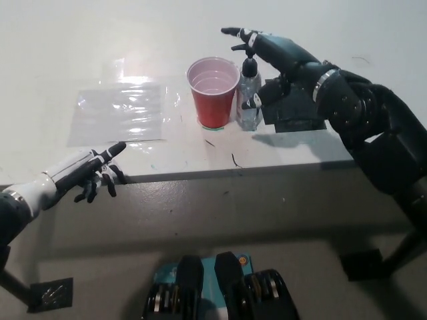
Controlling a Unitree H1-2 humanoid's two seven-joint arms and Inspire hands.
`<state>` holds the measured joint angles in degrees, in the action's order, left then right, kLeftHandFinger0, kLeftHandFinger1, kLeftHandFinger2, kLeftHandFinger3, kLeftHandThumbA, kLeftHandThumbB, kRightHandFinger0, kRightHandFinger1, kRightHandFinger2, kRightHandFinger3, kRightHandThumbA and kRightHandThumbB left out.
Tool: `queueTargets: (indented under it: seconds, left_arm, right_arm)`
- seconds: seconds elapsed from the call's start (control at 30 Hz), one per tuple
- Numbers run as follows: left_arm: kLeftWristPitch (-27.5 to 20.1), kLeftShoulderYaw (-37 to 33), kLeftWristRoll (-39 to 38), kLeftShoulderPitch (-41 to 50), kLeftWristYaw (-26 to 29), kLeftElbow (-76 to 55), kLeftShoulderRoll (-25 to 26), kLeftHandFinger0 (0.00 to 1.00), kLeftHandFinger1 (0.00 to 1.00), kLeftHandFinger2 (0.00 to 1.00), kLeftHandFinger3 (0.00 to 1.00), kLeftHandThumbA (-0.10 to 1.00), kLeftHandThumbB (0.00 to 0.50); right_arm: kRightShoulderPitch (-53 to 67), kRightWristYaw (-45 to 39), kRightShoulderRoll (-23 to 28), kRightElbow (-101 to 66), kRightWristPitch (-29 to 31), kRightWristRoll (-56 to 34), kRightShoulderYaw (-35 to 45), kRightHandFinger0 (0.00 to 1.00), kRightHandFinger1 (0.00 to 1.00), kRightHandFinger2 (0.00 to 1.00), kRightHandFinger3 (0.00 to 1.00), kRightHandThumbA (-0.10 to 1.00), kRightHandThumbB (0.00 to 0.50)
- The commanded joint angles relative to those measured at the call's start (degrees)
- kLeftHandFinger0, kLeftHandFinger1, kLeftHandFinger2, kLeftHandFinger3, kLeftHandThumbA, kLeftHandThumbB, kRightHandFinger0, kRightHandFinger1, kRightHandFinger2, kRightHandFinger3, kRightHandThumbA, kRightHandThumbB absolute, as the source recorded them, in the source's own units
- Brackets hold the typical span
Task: The robot uses its right hand to press the hand soap kept in the middle of the table to get liquid hand soap out
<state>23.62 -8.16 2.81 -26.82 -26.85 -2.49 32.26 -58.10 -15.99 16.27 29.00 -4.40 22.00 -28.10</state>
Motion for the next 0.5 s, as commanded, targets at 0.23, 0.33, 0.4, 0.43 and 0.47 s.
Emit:
queueTargets:
  seconds: [0.23,0.33,0.4,0.43,0.47]
  left_arm:
    - [-0.73,-0.06,1.05,-3.5,-1.76,-1.28,3.14,0.1,0.17,0.35,0.63,1.0,0.167]
    - [0.19,-0.26,0.95,-4.0,-2.5,-1.43,3.46,0.13,0.2,0.38,0.65,1.0,0.169]
    - [-0.07,-0.58,1.3,-4.41,-2.62,-1.26,3.52,0.1,0.19,0.38,0.64,1.0,0.167]
    - [-0.05,-0.64,1.28,-4.58,-2.77,-1.16,3.51,0.1,0.19,0.38,0.64,1.0,0.169]
    - [-0.05,-0.64,1.3,-4.59,-2.79,-1.16,3.51,0.1,0.19,0.38,0.64,1.0,0.169]
  right_arm:
    - [0.65,-0.37,0.29,1.25,2.13,5.26,-1.11,1.0,1.0,1.0,1.0,1.0,0.365]
    - [0.83,0.11,0.8,1.77,3.04,9.33,-3.86,1.0,1.0,1.0,1.0,1.0,0.382]
    - [1.22,1.31,1.24,1.96,4.75,12.51,-6.12,1.0,1.0,1.0,1.0,1.0,0.435]
    - [1.39,2.05,1.37,2.07,5.5,13.26,-6.55,1.0,1.0,1.0,1.0,1.0,0.435]
    - [1.38,2.13,1.37,2.11,5.56,13.33,-6.57,1.0,1.0,1.0,1.0,1.0,0.435]
